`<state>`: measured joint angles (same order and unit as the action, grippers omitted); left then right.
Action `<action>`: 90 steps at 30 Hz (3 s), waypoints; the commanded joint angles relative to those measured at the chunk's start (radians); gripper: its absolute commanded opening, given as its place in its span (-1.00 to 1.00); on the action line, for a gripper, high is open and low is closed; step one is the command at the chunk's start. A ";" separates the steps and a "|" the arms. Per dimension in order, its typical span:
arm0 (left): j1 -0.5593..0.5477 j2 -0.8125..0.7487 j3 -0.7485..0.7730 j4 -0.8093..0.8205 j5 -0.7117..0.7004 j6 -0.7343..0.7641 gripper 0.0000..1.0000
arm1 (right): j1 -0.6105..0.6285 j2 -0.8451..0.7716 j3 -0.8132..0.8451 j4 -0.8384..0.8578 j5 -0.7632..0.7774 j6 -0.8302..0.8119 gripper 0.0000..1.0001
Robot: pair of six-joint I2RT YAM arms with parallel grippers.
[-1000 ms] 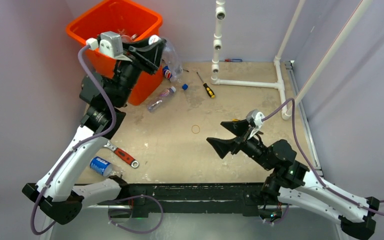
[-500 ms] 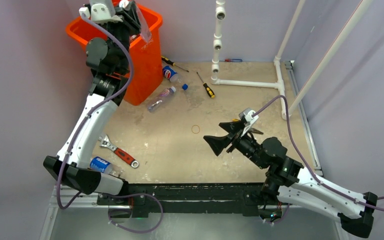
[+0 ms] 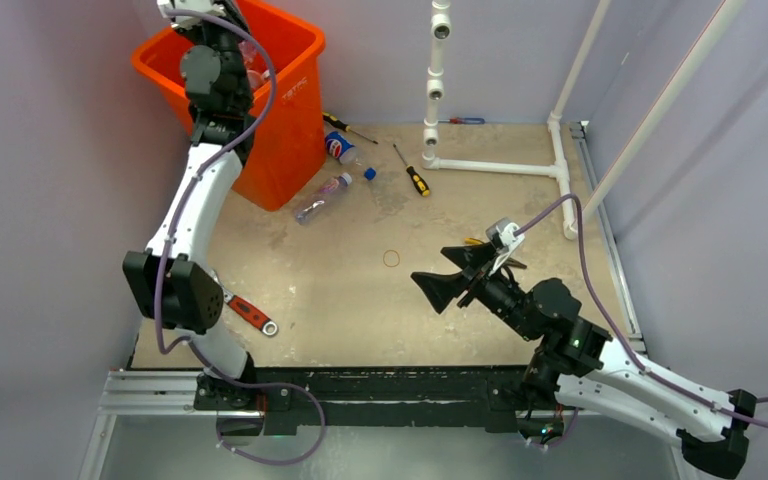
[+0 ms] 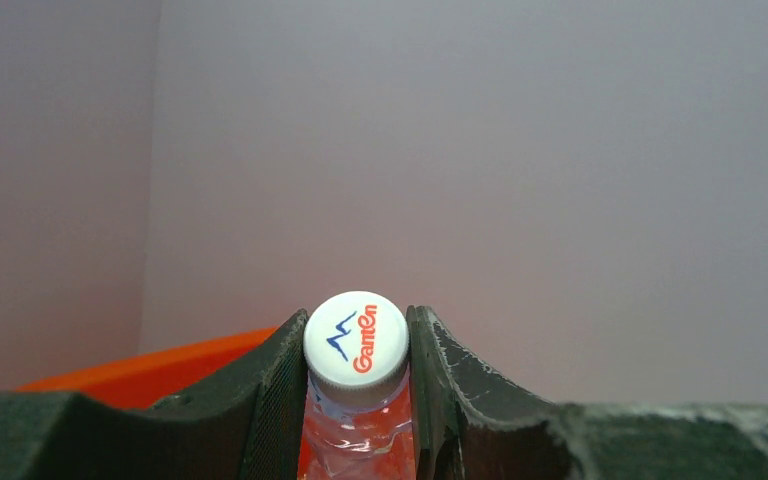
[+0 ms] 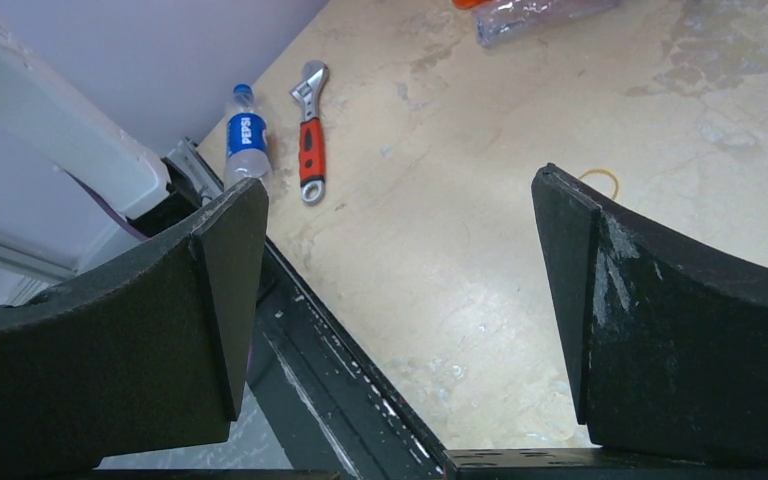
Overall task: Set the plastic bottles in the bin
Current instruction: Place the plastic bottle in the trash bin, then pick up the plastic bottle at the center of the board.
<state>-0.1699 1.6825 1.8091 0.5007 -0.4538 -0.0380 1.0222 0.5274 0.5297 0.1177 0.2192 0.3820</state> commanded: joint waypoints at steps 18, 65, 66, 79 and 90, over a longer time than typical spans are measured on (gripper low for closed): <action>0.167 0.199 -0.051 0.004 -0.066 -0.021 -1.00 | 0.004 0.052 -0.022 0.010 0.003 0.006 0.98; -0.603 -0.191 -0.321 -1.083 -0.113 0.088 0.99 | 0.003 -0.059 -0.082 -0.061 0.155 0.138 0.98; -0.602 -0.156 -0.320 -1.107 -0.111 0.106 0.99 | 0.003 -0.070 -0.081 -0.075 0.154 0.140 0.98; -0.381 0.281 -0.160 -1.174 0.001 0.152 0.99 | 0.004 -0.153 -0.108 -0.107 0.142 0.150 0.98; -0.262 0.520 -0.010 -1.122 0.053 0.179 0.99 | 0.003 -0.151 -0.114 -0.114 0.096 0.139 0.98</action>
<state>-0.4736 2.1605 1.7432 -0.6449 -0.4389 0.1230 1.0222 0.3790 0.4122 0.0032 0.3370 0.5262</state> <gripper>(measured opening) 0.993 0.987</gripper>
